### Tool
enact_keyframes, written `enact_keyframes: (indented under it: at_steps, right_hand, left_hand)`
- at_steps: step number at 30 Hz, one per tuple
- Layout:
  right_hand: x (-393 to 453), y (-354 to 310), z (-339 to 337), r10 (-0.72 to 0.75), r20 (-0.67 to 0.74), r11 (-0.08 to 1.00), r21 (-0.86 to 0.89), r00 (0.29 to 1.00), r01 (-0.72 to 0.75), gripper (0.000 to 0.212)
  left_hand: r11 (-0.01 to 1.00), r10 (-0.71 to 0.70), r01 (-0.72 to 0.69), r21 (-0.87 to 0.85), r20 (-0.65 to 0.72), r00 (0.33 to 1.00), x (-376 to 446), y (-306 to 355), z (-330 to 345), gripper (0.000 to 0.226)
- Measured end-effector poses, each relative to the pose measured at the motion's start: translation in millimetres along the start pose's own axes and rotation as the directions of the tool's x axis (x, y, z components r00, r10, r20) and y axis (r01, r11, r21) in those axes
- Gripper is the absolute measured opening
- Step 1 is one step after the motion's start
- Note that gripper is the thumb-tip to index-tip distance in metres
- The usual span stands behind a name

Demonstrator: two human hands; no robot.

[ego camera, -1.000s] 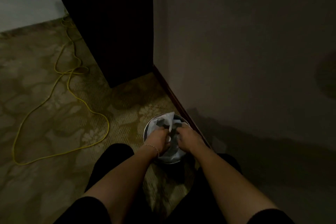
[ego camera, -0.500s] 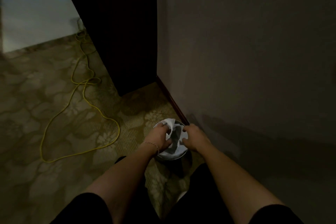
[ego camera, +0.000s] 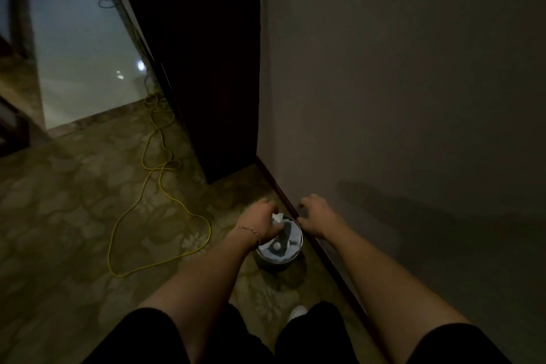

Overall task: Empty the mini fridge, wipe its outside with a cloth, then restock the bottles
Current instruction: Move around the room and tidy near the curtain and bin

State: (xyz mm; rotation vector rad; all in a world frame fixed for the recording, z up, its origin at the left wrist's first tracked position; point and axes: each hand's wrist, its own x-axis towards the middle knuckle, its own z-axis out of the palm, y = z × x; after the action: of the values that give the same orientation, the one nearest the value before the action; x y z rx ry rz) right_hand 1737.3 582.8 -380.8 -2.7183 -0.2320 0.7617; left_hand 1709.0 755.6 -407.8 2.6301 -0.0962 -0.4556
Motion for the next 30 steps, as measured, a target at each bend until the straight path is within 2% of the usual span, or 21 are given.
enact_keyframes:
  at_steps: [8,12,21,25,28,30]
  right_hand:
    - [-99,-29,-51,0.092,-0.115,0.995,0.056,0.989,-0.086,0.039]
    - [-151,-23,-50,0.175,-0.193,0.984,0.079,0.966,-0.162,0.042]
    - [-282,15,-20,0.341,-0.231,0.937,0.157,0.911,-0.311,0.049]
    - [-367,32,8,0.43,-0.259,0.898,0.224,0.865,-0.379,0.049]
    - [-445,48,35,0.521,-0.29,0.846,0.3,0.803,-0.44,0.049]
    - [-504,59,53,0.601,-0.309,0.79,0.367,0.737,-0.49,0.046]
  left_hand:
    - [0.98,0.2,-0.201,0.018,0.041,0.979,-42,58,-61,0.034]
    - [0.957,0.272,-0.279,0.084,0.081,0.959,-67,81,-61,0.036]
    - [0.892,0.418,-0.436,0.12,0.149,0.896,-153,146,-39,0.042]
    - [0.839,0.495,-0.526,0.136,0.211,0.843,-217,191,-15,0.044]
    - [0.761,0.597,-0.638,0.117,0.257,0.76,-271,231,15,0.043]
    - [0.697,0.658,-0.709,0.105,0.298,0.691,-314,262,37,0.042]
